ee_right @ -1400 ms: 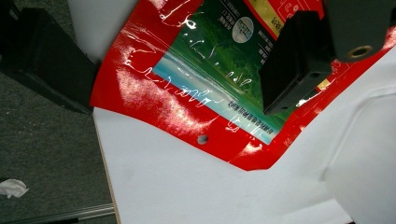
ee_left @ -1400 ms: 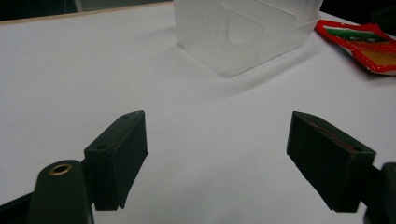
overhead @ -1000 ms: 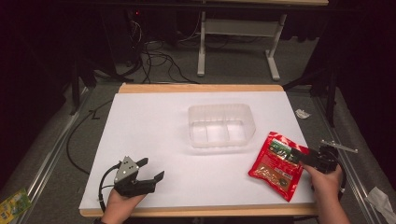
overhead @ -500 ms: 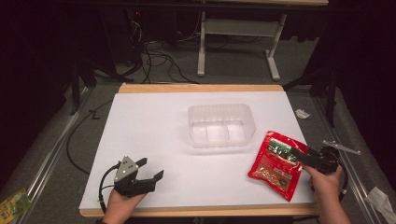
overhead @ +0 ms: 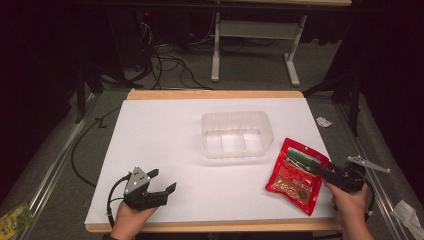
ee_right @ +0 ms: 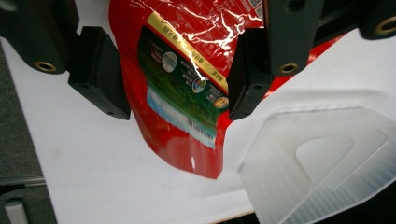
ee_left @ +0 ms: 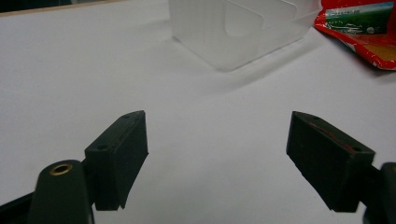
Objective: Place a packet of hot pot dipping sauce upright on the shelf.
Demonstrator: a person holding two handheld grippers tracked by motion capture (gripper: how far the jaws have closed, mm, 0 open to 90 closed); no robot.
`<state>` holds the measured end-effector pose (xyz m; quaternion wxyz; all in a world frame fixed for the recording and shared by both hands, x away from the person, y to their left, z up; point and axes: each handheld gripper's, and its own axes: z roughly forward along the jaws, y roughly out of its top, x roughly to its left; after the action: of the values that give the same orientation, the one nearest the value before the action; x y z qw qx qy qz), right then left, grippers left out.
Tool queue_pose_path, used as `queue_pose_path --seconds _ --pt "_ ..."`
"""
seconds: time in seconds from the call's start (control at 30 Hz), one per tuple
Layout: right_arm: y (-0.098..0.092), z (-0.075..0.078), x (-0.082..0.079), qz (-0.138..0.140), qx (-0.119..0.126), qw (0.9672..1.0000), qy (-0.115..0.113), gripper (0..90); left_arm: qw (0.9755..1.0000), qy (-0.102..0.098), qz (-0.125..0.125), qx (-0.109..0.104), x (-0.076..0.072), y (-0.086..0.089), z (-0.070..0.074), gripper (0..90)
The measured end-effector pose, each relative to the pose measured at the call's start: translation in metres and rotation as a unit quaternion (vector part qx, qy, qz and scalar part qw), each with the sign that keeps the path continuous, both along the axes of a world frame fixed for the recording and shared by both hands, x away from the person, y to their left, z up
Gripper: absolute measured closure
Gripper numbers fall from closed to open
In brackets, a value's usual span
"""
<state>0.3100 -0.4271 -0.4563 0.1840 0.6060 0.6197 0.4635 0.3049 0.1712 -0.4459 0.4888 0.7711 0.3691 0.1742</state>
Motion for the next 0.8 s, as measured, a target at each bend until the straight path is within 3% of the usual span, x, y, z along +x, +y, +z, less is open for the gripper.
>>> queue_pose_path --seconds 0.13,0.23,0.33,0.5,0.63,0.8 --pt "0.000 -0.005 0.010 0.009 -0.027 0.9995 0.016 41.3 1.0000 -0.007 0.004 -0.002 0.001 -0.001 0.000 22.0" --pt "-0.007 -0.007 0.019 0.015 0.002 0.9994 0.033 44.7 0.9999 -0.001 0.009 -0.005 0.001 0.000 -0.001 21.9" --pt "-0.009 -0.009 0.022 0.023 0.011 0.9988 0.041 45.4 1.0000 -0.007 0.004 -0.004 -0.002 0.000 0.000 22.1" --pt "-0.010 -0.017 0.025 0.031 -0.007 0.9975 0.063 46.2 1.0000 -0.008 0.002 -0.004 -0.002 0.001 0.001 22.2" --pt "-0.011 -0.022 0.024 0.035 -0.002 0.9967 0.074 51.4 0.9999 -0.009 0.003 -0.006 0.004 0.001 0.001 22.4" --pt "-0.008 -0.022 0.024 0.036 -0.017 0.9964 0.075 60.2 0.9998 -0.012 0.009 -0.012 0.000 0.004 0.002 22.3"
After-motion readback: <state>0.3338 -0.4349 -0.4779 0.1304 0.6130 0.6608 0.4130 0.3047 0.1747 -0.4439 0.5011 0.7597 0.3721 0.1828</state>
